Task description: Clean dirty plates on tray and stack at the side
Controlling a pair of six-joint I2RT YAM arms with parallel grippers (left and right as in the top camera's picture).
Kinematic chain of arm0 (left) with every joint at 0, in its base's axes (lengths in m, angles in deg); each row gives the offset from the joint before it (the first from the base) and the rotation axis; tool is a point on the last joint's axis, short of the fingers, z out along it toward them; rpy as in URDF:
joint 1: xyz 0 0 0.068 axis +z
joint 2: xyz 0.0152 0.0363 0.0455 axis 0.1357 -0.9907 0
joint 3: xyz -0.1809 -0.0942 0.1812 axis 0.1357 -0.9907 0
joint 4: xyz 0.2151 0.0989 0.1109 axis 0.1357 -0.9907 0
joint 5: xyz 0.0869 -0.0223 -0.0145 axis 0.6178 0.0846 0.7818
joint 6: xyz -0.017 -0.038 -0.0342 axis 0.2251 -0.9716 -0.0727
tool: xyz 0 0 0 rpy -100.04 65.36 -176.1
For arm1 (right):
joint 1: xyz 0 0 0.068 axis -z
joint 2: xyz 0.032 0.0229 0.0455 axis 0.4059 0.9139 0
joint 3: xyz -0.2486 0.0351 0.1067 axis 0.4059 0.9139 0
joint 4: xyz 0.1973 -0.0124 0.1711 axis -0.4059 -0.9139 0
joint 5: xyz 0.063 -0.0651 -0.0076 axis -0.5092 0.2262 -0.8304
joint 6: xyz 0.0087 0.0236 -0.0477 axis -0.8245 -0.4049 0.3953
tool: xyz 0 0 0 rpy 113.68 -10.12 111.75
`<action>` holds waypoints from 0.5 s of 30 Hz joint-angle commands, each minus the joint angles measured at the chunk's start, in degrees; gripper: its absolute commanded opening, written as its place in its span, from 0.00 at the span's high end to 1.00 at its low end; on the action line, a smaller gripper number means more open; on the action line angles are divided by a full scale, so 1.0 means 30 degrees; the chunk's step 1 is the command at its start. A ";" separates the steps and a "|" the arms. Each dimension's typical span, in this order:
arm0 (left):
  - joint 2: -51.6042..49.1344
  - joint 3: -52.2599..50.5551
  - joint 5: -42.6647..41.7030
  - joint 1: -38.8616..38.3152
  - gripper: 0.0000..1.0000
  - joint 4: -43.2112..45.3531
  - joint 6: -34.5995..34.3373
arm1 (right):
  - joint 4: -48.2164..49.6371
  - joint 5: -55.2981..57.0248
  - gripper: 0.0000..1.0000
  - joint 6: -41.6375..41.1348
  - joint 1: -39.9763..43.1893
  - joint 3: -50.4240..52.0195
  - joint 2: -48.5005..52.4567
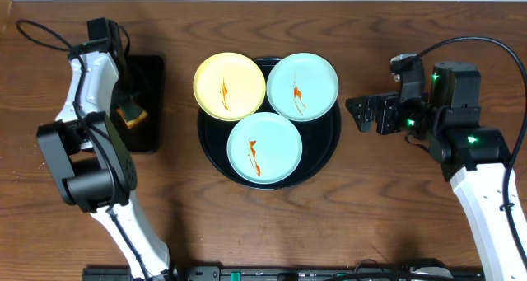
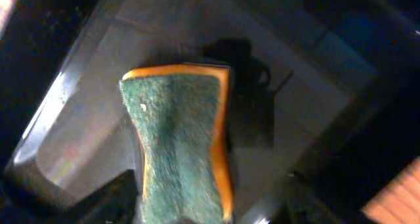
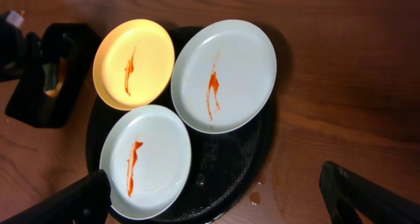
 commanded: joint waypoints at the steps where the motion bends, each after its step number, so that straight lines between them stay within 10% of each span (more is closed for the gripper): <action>1: -0.0801 0.0437 0.0168 0.0488 0.34 0.0109 0.0364 | -0.0080 0.0073 0.01 0.0175 -0.0124 -0.0291 0.0007; 15: -0.1290 -0.0146 0.0036 0.0379 0.59 0.1741 0.0357 | -0.0073 0.0073 0.01 0.0153 -0.0124 -0.0291 0.0007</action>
